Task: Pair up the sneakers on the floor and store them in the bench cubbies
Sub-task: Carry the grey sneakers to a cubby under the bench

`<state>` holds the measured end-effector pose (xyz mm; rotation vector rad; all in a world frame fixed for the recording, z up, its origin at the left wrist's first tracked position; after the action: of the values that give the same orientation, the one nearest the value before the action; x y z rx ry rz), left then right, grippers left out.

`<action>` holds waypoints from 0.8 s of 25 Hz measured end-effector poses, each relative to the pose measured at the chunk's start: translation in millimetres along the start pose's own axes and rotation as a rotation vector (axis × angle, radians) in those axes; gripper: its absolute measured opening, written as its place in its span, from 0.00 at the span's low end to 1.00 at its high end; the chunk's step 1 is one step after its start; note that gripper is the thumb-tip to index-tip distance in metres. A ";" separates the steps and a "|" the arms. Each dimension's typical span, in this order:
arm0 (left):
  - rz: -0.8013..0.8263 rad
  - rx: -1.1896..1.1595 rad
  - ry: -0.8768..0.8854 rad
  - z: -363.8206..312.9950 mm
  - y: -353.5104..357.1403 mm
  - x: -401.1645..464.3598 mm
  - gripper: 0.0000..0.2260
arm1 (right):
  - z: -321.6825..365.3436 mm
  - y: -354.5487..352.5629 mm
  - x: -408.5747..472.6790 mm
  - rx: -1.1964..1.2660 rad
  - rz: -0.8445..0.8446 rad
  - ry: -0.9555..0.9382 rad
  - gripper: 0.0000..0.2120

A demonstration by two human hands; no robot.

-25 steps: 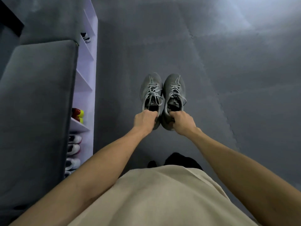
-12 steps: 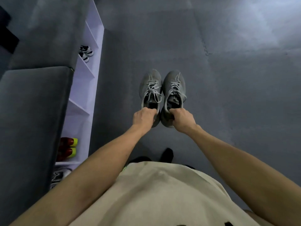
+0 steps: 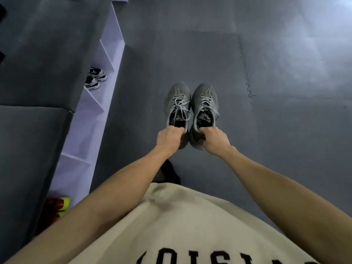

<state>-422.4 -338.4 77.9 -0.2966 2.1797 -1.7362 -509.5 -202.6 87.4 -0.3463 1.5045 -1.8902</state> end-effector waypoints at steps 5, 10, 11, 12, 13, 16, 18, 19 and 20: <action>-0.024 -0.010 -0.071 57.7 -34.3 106.9 0.08 | 27.9 -27.4 136.0 -0.069 0.039 -0.081 0.04; -0.032 -0.095 -0.302 122.1 -46.4 158.4 0.09 | 77.9 -32.4 245.8 -0.138 0.148 -0.282 0.07; -0.046 -0.112 -0.365 134.8 -46.3 163.5 0.08 | 90.7 -30.7 266.2 -0.154 0.179 -0.335 0.05; -0.061 -0.131 -0.434 146.8 -45.4 167.8 0.08 | 103.6 -27.9 285.8 -0.171 0.216 -0.391 0.04; -0.076 -0.156 -0.514 157.7 -44.5 171.6 0.08 | 117.3 -24.9 304.8 -0.194 0.257 -0.453 0.04; -0.093 -0.223 -0.762 182.1 -41.1 180.7 0.09 | 157.6 -11.6 353.7 -0.251 0.360 -0.667 0.08; -0.095 -0.268 -0.924 191.3 -37.1 181.3 0.08 | 181.5 -2.6 374.4 -0.269 0.427 -0.810 0.08; -0.104 -0.287 -1.006 193.9 -34.7 180.2 0.07 | 192.9 2.2 381.9 -0.281 0.465 -0.881 0.08; -0.112 -0.306 -1.086 195.2 -30.8 177.7 0.07 | 202.7 8.6 387.1 -0.304 0.501 -0.952 0.06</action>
<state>-512.1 -586.5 46.0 -1.1350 1.5620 -0.8728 -668.7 -608.7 60.1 -0.7853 1.0494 -0.8699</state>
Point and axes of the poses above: each hand's wrist, its own x-axis towards the middle knuckle, its own y-axis out of the palm, z = x × y, the point moved 2 cm from there along x, towards the middle knuckle, and after that the axes turned 9 degrees about -z, right-handed, at the moved point
